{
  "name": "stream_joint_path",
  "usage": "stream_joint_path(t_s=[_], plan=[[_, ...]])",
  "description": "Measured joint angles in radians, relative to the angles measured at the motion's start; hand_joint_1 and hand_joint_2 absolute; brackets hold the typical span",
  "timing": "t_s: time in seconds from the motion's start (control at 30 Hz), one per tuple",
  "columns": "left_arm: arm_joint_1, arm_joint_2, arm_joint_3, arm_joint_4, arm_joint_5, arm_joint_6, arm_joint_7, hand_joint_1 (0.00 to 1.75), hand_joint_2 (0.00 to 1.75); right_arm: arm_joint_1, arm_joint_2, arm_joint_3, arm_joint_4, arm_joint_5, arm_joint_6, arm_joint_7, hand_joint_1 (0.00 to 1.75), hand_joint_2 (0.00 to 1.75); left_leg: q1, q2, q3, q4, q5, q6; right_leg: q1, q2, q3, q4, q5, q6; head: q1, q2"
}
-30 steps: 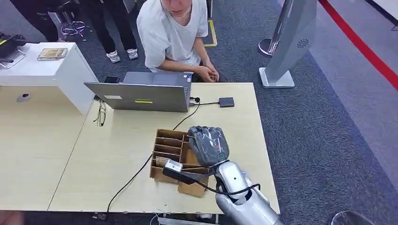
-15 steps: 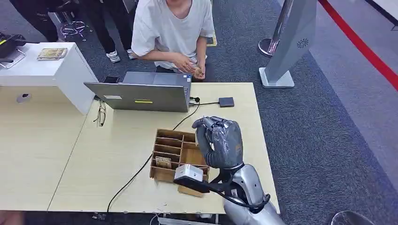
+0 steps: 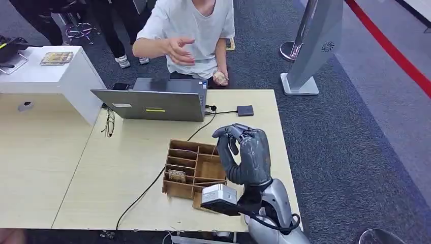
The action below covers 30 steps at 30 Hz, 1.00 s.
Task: Pass the card to the sensor for recognition and then transmit it.
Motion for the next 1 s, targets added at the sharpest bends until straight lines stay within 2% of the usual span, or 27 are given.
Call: stream_joint_path(t_s=[0.27,0.63,0.67,0.7,0.77,0.8,1.0], plan=[[-0.025,-0.001,0.000,0.000,-0.009,-0.002,-0.007,0.00,0.00,-0.068,0.000,-0.008,0.025,0.098,0.013,0.063,1.75,1.75,0.000,0.000,0.000,0.000,0.000,0.000,0.000,0.000,0.000,0.000,0.000,0.000,0.000,0.000],[-0.055,-0.003,-0.004,0.015,-0.018,-0.008,-0.012,0.00,0.00,-0.170,0.008,-0.010,0.107,0.164,0.090,0.159,1.75,1.75,0.000,0.000,0.000,0.000,0.000,0.000,0.000,0.000,0.000,0.000,0.000,0.000,0.000,0.000],[-0.057,-0.003,-0.004,0.016,-0.018,-0.008,-0.013,0.00,0.00,-0.177,0.010,-0.010,0.114,0.163,0.098,0.166,0.70,1.75,0.000,0.000,0.000,0.000,0.000,0.000,0.000,0.000,0.000,0.000,0.000,0.000,0.000,0.000],[-0.059,-0.004,-0.005,0.018,-0.018,-0.008,-0.015,0.00,0.00,-0.182,0.014,-0.010,0.122,0.157,0.108,0.172,0.03,1.75,0.000,0.000,0.000,0.000,0.000,0.000,0.000,0.000,0.000,0.000,0.000,0.000,0.000,0.000],[-0.060,-0.005,-0.006,0.022,-0.018,-0.008,-0.015,0.00,0.00,-0.186,0.019,-0.010,0.135,0.134,0.130,0.176,0.00,1.75,0.000,0.000,0.000,0.000,0.000,0.000,0.000,0.000,0.000,0.000,0.000,0.000,0.000,0.000],[-0.060,-0.005,-0.006,0.022,-0.017,-0.008,-0.015,0.00,0.00,-0.187,0.021,-0.009,0.139,0.118,0.144,0.179,0.00,0.00,0.000,0.000,0.000,0.000,0.000,0.000,0.000,0.000,0.000,0.000,0.000,0.000,0.000,0.000],[-0.059,-0.007,-0.009,0.022,-0.013,-0.007,-0.014,0.00,0.00,-0.187,0.023,0.003,0.154,0.078,0.175,0.185,0.00,0.00,0.000,0.000,0.000,0.000,0.000,0.000,0.000,0.000,0.000,0.000,0.000,0.000,0.000,0.000]])
